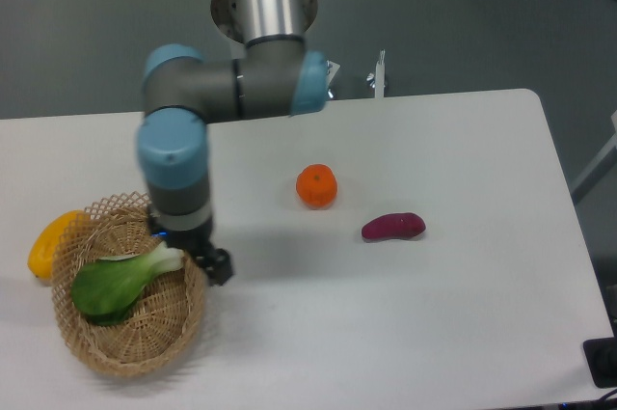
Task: Pick up the green vegetable from the basket
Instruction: 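Lower the gripper onto the bok choy and close on it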
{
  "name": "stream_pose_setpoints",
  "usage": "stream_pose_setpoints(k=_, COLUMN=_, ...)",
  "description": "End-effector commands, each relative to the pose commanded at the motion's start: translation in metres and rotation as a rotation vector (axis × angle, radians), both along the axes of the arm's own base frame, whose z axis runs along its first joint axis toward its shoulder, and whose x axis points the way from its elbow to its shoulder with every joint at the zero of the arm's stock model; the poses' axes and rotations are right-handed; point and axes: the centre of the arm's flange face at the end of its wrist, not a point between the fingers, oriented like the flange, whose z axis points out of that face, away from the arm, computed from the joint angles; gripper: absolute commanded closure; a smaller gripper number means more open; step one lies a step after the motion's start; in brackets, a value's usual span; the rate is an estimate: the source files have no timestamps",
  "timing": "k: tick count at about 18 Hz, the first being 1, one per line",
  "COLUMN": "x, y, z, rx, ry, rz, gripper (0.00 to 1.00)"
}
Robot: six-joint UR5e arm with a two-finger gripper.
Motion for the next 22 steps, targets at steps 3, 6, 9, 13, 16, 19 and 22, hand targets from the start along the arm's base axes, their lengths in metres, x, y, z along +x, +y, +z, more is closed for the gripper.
stream_pose_setpoints(k=3, x=0.017, y=0.005, z=-0.019, rx=-0.03, ry=-0.015, rz=-0.01, gripper=0.0)
stream_pose_setpoints(k=6, x=0.023, y=0.012, z=-0.03, rx=-0.045, ry=-0.018, rz=0.027, gripper=0.0)
stream_pose_setpoints(k=9, x=0.035, y=0.025, z=-0.04, rx=-0.028, ry=-0.011, rz=0.027, gripper=0.0)
stream_pose_setpoints(k=13, x=0.043, y=0.027, z=-0.052, rx=-0.042, ry=-0.008, rz=0.027, gripper=0.0)
stream_pose_setpoints(k=16, x=0.047, y=0.03, z=-0.064, rx=-0.06, ry=-0.003, rz=0.048, gripper=0.0)
stream_pose_setpoints(k=19, x=0.053, y=0.03, z=-0.074, rx=-0.088, ry=0.028, rz=0.043, gripper=0.0)
stream_pose_setpoints(k=22, x=0.052, y=0.035, z=-0.073, rx=-0.084, ry=0.033, rz=0.055, gripper=0.0)
